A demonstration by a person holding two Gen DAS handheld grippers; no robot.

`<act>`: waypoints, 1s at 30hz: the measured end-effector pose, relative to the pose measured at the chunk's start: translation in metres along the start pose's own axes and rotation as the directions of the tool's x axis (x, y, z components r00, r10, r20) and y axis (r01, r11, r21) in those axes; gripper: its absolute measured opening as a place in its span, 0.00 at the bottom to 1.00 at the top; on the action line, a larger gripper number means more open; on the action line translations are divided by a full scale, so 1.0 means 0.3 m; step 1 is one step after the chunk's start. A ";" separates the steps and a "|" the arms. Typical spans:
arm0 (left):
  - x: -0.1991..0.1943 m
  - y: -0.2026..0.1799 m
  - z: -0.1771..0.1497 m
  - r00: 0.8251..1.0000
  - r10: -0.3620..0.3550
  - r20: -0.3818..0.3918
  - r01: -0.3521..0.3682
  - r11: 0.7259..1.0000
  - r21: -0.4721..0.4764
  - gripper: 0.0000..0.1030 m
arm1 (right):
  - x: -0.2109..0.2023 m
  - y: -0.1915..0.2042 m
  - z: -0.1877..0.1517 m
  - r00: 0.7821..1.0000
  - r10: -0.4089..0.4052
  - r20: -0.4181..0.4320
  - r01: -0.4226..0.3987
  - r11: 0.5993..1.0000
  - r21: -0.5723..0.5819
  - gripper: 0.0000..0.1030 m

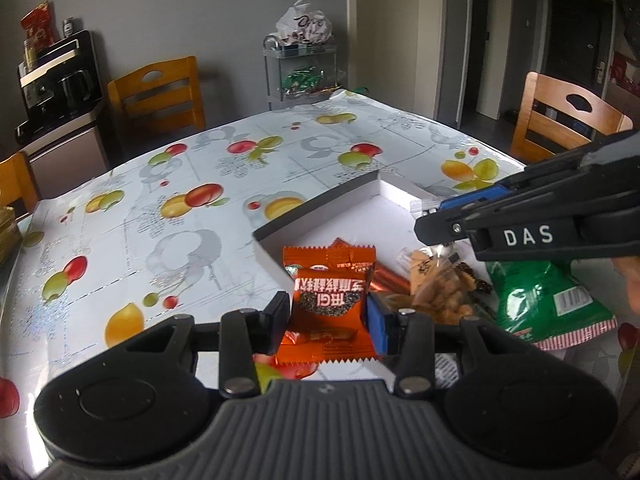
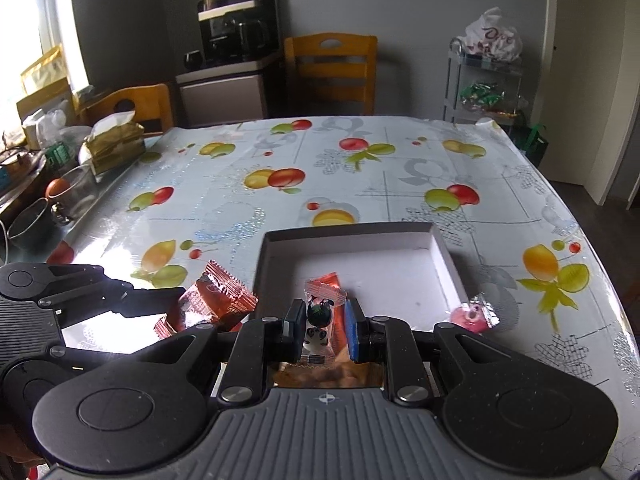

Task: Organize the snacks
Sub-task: 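Carry the orange packet with the left tool while the right tool carries the small candy over the box, then open the right tool to drop the small candy while the left tool drops the orange packet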

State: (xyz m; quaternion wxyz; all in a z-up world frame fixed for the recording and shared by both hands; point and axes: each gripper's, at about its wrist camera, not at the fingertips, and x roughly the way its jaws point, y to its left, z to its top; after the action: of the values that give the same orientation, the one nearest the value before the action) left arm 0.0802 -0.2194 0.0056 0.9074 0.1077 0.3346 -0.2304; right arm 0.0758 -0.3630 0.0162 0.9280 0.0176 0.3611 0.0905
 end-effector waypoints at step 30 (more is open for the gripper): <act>0.146 -0.136 0.061 0.997 -0.050 -0.050 0.052 0.998 0.046 0.38 | 0.056 -0.170 -0.042 0.998 -0.013 -0.054 0.016 0.999 0.041 0.22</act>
State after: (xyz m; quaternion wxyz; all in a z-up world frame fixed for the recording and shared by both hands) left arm 0.0996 -0.2764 -0.0112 0.8899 0.1260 0.3539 -0.2587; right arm 0.0874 -0.4106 -0.0094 0.9180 0.0320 0.3878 0.0766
